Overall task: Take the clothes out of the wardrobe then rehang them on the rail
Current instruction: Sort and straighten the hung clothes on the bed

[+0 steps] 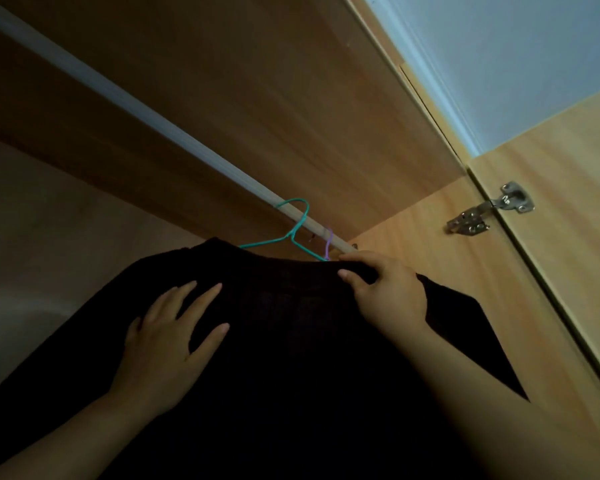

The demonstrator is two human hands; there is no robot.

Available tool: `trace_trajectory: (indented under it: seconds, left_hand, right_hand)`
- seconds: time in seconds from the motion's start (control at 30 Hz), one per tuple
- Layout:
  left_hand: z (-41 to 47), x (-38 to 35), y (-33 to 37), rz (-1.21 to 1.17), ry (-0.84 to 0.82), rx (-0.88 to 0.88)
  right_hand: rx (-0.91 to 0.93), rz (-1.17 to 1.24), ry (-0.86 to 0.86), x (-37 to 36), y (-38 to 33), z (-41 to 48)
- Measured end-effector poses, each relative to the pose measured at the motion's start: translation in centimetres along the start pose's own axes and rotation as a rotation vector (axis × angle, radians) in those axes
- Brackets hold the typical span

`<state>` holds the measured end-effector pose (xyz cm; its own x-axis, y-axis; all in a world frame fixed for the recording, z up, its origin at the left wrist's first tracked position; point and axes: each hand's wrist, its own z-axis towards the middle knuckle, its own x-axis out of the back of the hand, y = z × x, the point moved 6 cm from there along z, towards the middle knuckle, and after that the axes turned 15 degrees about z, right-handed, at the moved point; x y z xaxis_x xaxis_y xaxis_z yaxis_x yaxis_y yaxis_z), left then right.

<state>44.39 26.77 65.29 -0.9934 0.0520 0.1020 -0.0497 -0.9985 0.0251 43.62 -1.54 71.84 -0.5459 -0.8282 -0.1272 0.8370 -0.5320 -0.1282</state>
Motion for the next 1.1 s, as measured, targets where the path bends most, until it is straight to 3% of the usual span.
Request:
trace_trajectory:
  seconds: [0.37, 0.47, 0.57, 0.67, 0.83, 1.1]
  left_hand:
    - [4.3, -0.5, 1.5, -0.119, -0.025, -0.081]
    - [5.7, -0.3, 1.7, -0.167, -0.061, -0.052]
    - [4.1, -2.3, 1.8, -0.177, -0.213, -0.030]
    - [-0.3, -4.2, 2.3, -0.115, -0.343, -0.060]
    - [-4.5, -4.2, 2.7, -0.083, -0.261, -0.011]
    - [-16.2, -1.4, 2.9, -0.045, -0.540, -0.115]
  right_hand:
    - [0.105, -0.075, 0.011, 0.5, -1.5, 4.2]
    - [0.043, -0.083, -0.086, -1.0, -1.0, 5.3]
    - [-0.009, -0.144, -0.192, -3.6, 1.4, 3.2]
    - [0.154, -0.270, -0.150, -3.6, 0.6, 0.9]
    - [0.303, -0.470, -0.186, -3.0, -1.0, -3.5]
    - [0.128, -0.437, -0.643, -2.0, 1.4, -22.3]
